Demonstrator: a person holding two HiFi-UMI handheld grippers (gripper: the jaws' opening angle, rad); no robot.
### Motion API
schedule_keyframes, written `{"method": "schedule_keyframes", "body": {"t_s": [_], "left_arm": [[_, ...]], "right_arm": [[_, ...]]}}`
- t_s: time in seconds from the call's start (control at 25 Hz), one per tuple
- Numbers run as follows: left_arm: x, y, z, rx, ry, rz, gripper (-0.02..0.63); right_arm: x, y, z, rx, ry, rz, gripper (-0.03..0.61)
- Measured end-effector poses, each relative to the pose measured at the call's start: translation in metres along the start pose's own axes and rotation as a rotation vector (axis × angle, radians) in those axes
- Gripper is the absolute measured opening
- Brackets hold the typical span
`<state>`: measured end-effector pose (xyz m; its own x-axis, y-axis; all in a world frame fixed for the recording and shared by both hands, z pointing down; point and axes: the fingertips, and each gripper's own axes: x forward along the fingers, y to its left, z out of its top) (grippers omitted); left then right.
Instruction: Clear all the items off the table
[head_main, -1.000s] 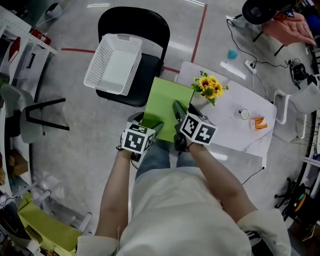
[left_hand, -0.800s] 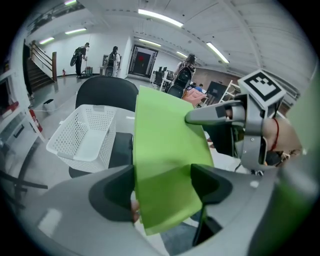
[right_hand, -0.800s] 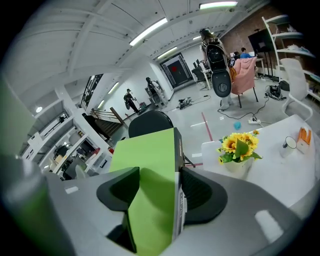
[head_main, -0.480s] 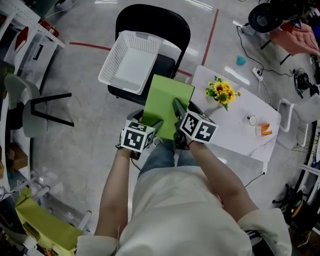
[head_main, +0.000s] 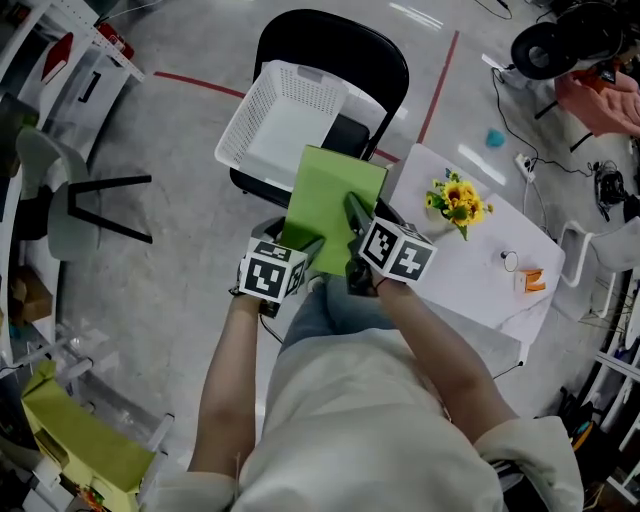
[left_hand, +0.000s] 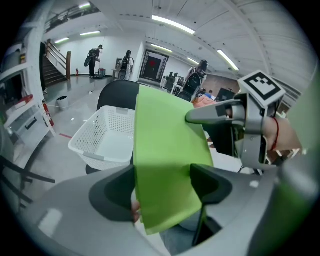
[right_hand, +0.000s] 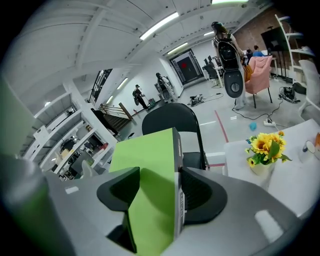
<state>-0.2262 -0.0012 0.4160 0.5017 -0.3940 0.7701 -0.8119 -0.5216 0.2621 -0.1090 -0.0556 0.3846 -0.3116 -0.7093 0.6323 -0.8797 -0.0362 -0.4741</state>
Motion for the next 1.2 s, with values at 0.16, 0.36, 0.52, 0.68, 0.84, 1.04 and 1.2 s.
{"method": "schedule_keyframes", "body": {"t_s": [0.16, 0.36, 0.52, 0.68, 0.84, 1.04, 1.2], "left_arm": [[0.003, 0.016, 0.008, -0.028, -0.008, 0.019, 0.350], [0.008, 0.042, 0.020, -0.070, -0.015, 0.043, 0.348], [0.014, 0.061, 0.033, -0.106, -0.021, 0.049, 0.345], [0.021, 0.079, 0.043, -0.127, -0.023, 0.059, 0.344], [0.025, 0.097, 0.052, -0.148, -0.019, 0.068, 0.344], [0.030, 0.116, 0.061, -0.174, -0.011, 0.077, 0.344], [0.035, 0.132, 0.069, -0.194, -0.006, 0.079, 0.344]], "right_arm": [[0.019, 0.009, 0.009, -0.014, 0.016, 0.019, 0.261], [0.047, 0.022, 0.022, -0.036, 0.036, 0.046, 0.258], [0.071, 0.031, 0.037, -0.038, 0.041, 0.053, 0.252], [0.093, 0.039, 0.047, -0.044, 0.057, 0.064, 0.250], [0.112, 0.048, 0.055, -0.058, 0.077, 0.075, 0.249], [0.133, 0.058, 0.064, -0.080, 0.105, 0.089, 0.247], [0.152, 0.065, 0.071, -0.091, 0.126, 0.093, 0.245]]}}
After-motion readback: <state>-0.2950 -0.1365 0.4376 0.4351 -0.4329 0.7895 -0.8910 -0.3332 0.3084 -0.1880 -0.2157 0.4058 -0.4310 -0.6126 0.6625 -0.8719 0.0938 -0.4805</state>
